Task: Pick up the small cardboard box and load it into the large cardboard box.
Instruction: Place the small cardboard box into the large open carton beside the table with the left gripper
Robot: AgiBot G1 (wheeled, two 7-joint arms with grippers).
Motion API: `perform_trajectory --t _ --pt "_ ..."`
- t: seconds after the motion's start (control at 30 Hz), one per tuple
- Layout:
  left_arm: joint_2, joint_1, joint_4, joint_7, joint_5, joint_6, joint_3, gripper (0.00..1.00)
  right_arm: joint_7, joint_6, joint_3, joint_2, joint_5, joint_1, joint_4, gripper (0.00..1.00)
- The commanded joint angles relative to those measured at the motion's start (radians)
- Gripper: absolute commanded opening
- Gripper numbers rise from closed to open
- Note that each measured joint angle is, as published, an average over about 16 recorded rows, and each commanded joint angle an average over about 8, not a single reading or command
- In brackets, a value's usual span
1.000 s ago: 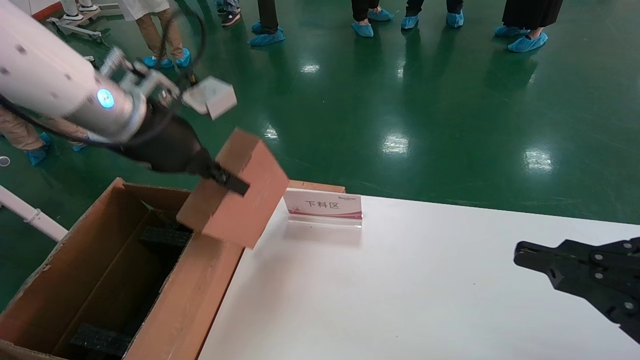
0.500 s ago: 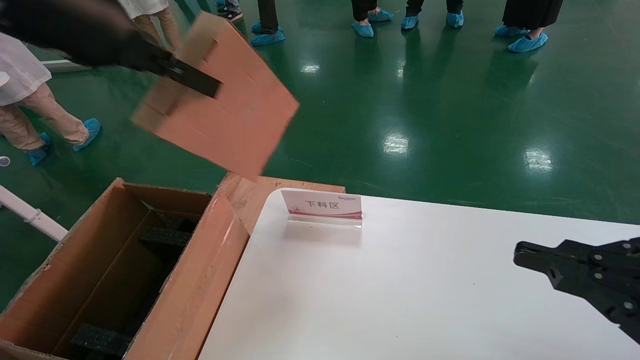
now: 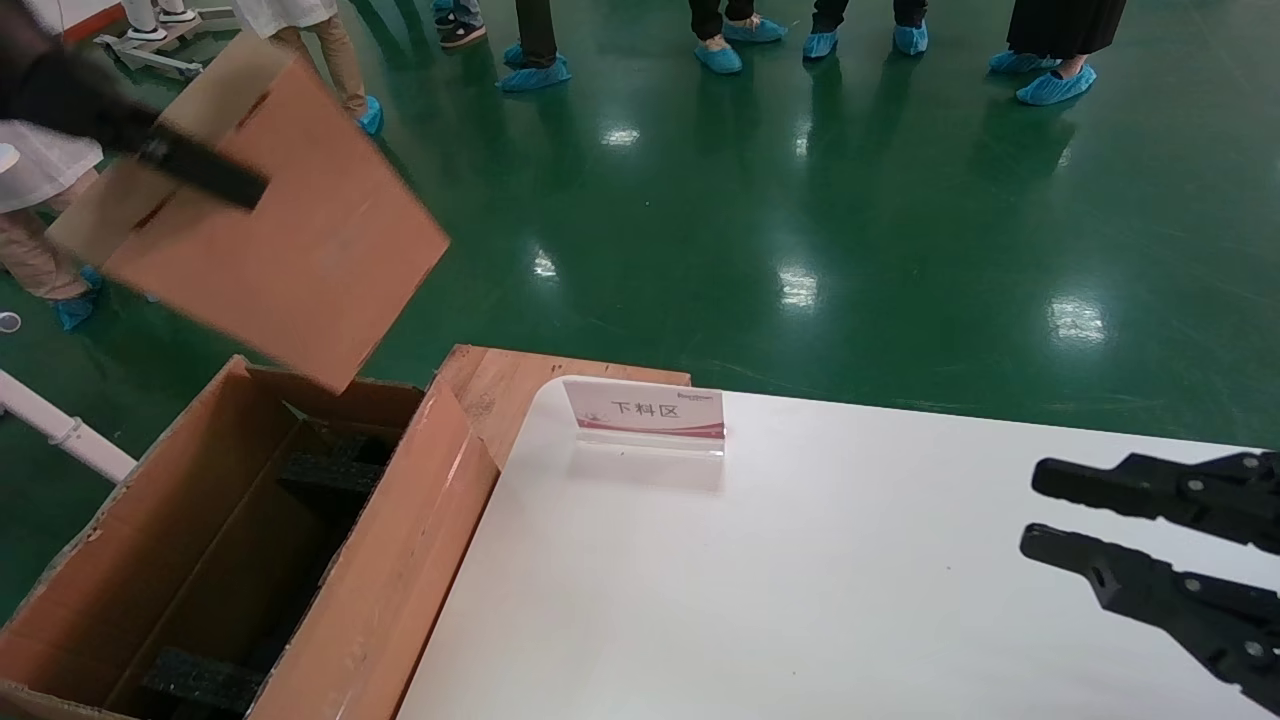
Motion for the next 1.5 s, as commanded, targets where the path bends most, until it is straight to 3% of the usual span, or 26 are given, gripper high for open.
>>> perform_trajectory --t 0.03,0.27,0.47,0.7,0.83,1.2,1.5 --pt "-0.009 -0.038 0.000 0.014 -0.017 0.001 0.067 0.00 0.000 0.000 0.000 0.000 0.000 0.000 0.000 1.00" --pt "-0.011 -0.096 0.044 0.055 -0.021 0.019 0.266 0.00 0.000 0.000 -0.001 0.000 0.000 0.000 0.000 1.00" --pt "-0.021 -0.148 0.063 0.061 -0.088 0.051 0.418 0.00 0.000 0.000 -0.001 0.000 0.001 0.000 0.000 1.00" --pt "-0.051 -0.161 0.047 0.046 -0.124 0.037 0.536 0.00 -0.001 0.001 -0.001 0.001 0.001 0.000 0.000 1.00" --pt "-0.074 -0.148 0.035 0.031 -0.118 0.013 0.552 0.00 -0.001 0.001 -0.002 0.001 0.001 0.000 0.000 1.00" --pt "-0.138 -0.046 0.008 -0.011 -0.049 -0.054 0.480 0.00 -0.001 0.001 -0.002 0.001 0.002 0.000 0.000 1.00" --pt "-0.175 0.011 -0.036 -0.052 -0.015 -0.093 0.468 0.00 -0.001 0.001 -0.003 0.001 0.002 0.001 0.000 1.00"
